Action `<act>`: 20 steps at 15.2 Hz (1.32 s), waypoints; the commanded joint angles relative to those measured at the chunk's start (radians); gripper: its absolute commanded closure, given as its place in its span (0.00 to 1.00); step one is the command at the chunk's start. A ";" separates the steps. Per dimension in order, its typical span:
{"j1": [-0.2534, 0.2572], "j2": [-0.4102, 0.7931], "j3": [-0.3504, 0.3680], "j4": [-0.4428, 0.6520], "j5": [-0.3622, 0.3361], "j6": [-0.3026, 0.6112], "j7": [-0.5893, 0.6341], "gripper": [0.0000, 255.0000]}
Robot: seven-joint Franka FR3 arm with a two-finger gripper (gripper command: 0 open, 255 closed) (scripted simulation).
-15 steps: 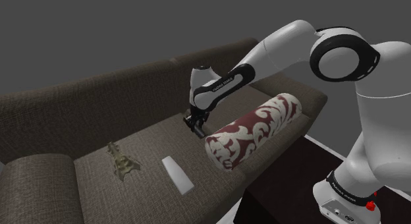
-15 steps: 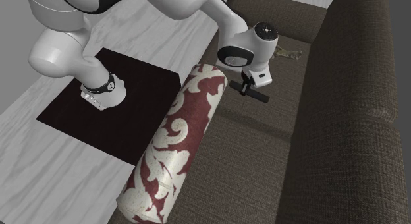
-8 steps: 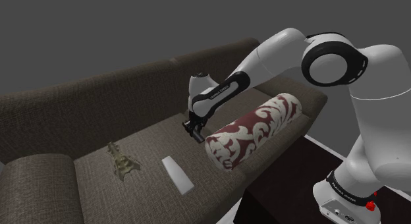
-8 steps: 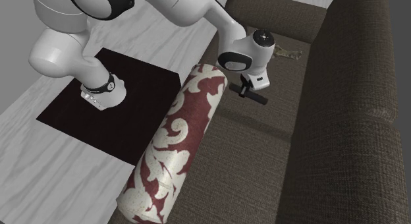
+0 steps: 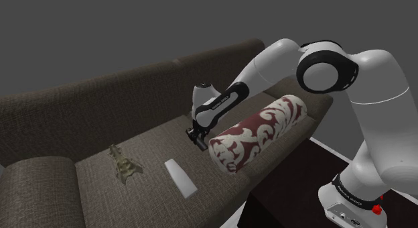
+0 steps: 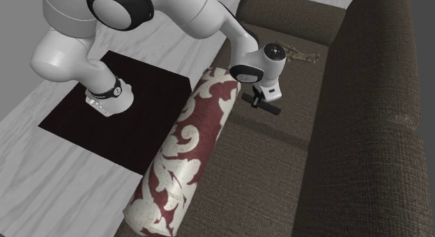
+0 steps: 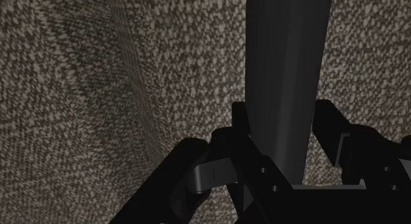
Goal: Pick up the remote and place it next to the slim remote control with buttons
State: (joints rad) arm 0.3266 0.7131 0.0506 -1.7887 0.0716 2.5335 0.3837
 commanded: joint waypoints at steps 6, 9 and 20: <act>0.001 0.011 0.000 0.001 0.000 0.011 0.000 1.00; 0.001 0.011 0.000 0.001 0.000 0.011 0.000 0.00; -0.005 -0.093 0.000 -0.028 0.000 -0.064 0.000 0.00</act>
State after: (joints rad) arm 0.3205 0.6231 0.0507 -1.8174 0.0721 2.4732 0.3826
